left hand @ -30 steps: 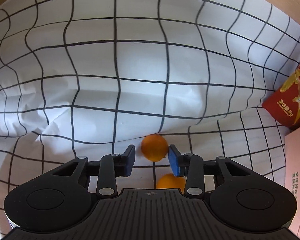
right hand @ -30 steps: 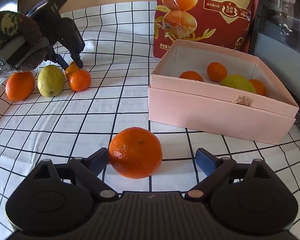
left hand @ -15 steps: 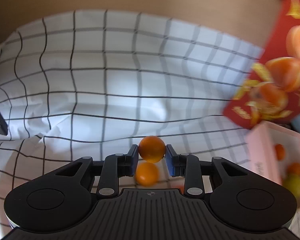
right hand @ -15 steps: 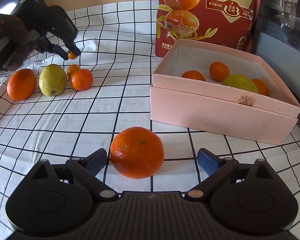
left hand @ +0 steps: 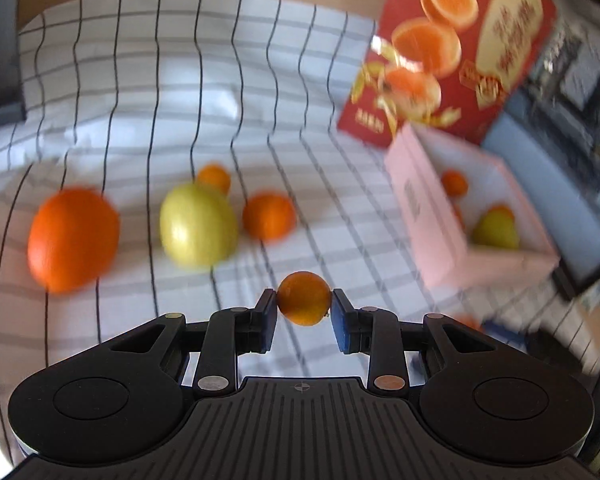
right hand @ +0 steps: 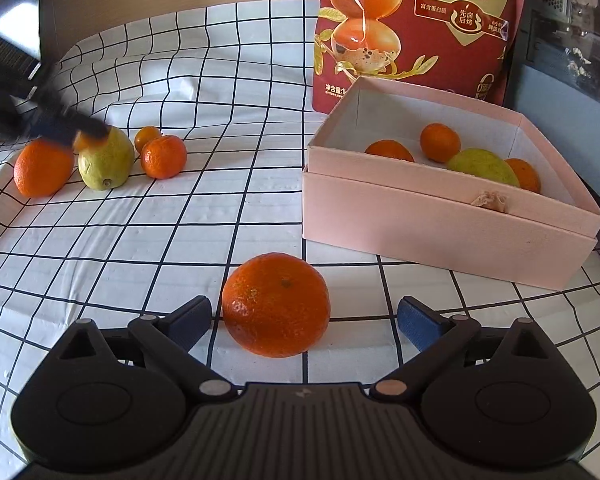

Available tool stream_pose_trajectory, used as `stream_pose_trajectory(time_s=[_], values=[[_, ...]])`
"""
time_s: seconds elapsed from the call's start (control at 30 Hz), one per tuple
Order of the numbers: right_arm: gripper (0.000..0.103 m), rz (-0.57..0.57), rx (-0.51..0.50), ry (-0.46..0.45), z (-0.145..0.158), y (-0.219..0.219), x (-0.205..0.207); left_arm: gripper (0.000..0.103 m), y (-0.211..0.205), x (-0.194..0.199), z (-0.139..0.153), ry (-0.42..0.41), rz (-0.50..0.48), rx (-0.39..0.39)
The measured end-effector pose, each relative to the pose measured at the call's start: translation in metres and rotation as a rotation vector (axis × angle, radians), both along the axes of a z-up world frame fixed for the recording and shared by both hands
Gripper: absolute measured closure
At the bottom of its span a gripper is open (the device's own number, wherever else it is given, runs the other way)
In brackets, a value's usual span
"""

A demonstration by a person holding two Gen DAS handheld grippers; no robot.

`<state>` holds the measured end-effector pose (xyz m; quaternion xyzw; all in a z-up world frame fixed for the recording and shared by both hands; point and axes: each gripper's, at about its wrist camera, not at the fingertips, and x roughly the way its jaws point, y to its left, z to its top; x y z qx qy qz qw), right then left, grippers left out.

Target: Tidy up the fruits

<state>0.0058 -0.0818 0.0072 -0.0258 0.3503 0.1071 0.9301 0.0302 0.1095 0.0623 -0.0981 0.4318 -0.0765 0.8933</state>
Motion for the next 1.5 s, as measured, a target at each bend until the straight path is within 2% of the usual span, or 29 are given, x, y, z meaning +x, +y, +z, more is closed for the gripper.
stream_pose_trajectory(time_s=[0.13, 0.27, 0.5, 0.7, 1.0, 1.13, 1.5], values=[[0.0, 0.008, -0.004, 0.007, 0.0, 0.001, 0.001, 0.069, -0.009, -0.028, -0.016, 0.022, 0.015, -0.003], [0.0, 0.013, -0.006, 0.01, 0.0, 0.001, 0.001, 0.069, -0.016, -0.045, -0.021, 0.01, 0.032, 0.002], [0.0, 0.047, -0.011, 0.026, 0.001, 0.0, 0.0, 0.069, -0.021, -0.052, -0.031, 0.028, 0.057, 0.008], [0.0, 0.136, -0.032, 0.081, 0.006, -0.007, -0.008, 0.069, -0.028, -0.055, -0.032, 0.032, 0.044, 0.014], [0.001, 0.055, 0.036, 0.09, 0.018, -0.032, -0.027, 0.069, -0.052, -0.057, -0.037, 0.063, -0.022, 0.1], [0.001, 0.046, 0.083, 0.087, 0.028, -0.03, -0.024, 0.069, -0.049, -0.059, -0.037, 0.064, -0.018, 0.09], [0.004, 0.047, 0.015, 0.121, 0.011, -0.008, -0.013, 0.069, -0.037, -0.072, -0.032, 0.072, 0.003, 0.076]])
